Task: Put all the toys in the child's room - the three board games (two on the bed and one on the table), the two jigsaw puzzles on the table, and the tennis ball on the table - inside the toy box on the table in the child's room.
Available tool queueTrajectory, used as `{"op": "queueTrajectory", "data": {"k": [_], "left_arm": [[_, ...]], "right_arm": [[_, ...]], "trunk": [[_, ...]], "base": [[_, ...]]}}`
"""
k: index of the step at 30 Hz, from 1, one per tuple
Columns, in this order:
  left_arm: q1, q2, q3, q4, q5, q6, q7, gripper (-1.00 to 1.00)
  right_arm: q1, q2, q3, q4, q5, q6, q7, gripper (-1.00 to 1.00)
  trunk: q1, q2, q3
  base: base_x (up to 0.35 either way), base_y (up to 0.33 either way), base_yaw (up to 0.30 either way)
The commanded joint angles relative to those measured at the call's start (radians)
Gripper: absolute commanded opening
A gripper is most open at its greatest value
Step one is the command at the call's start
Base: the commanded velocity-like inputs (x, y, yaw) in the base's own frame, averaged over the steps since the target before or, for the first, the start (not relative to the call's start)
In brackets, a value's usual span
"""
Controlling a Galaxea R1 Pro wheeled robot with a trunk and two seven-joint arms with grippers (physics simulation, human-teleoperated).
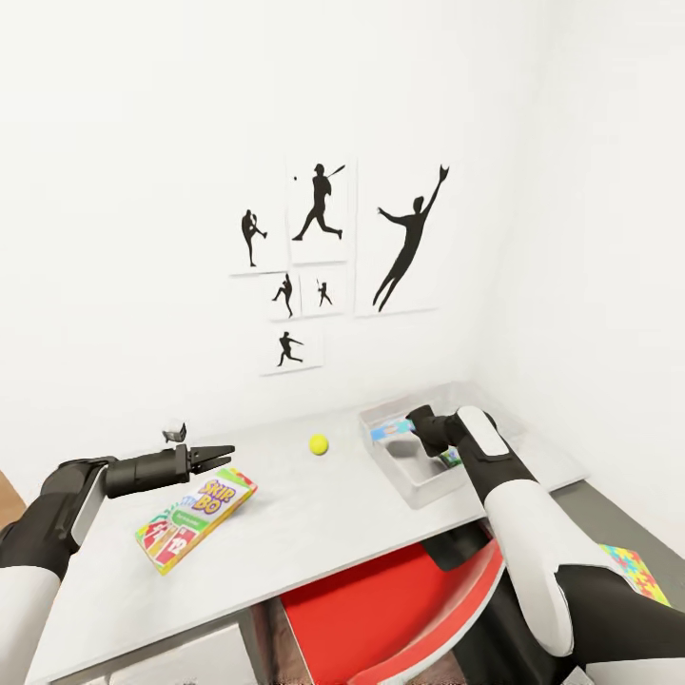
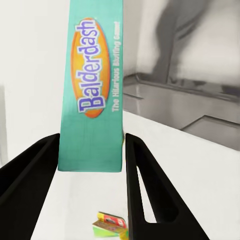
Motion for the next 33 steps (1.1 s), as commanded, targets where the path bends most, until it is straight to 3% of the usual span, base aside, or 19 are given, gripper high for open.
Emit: {"op": "queueTrajectory", "data": {"k": [1, 8, 15, 22, 33], "left_arm": [[-0.001, 0.000, 0.000, 0.000, 0.002, 0.010, -0.002, 1.00], [-0.001, 0.000, 0.000, 0.000, 0.003, 0.010, -0.002, 1.00], [-0.001, 0.000, 0.000, 0.000, 0.002, 0.010, -0.002, 1.00], [-0.001, -0.001, -0.001, 0.000, 0.001, 0.010, -0.002, 1.00], [-0.001, -0.001, -0.002, 0.000, 0.000, 0.008, -0.002, 1.00]], "right_arm": [[-0.001, 0.001, -0.005, -0.002, -0.005, 0.003, -0.007, -1.00], [-0.002, -0.001, -0.006, -0.005, -0.003, 0.004, -0.004, -1.00], [-0.002, -0.058, -0.018, -0.051, -0.039, 0.013, -0.002, -1.00], [-0.002, -0.080, -0.025, -0.105, -0.064, 0.034, -0.002, -1.00], [-0.003, -0.090, -0.030, -0.114, -0.064, 0.034, -0.005, -1.00]], "trunk": [[0.001, -0.003, -0.004], [0.001, -0.003, -0.016], [0.001, -0.003, -0.027], [0.001, -0.003, -0.039], [0.001, -0.003, -0.051]], "base": [[0.000, 0.000, 0.011], [0.000, 0.000, 0.064], [0.000, 0.000, 0.085], [0.000, 0.000, 0.084], [0.000, 0.000, 0.016]]}}
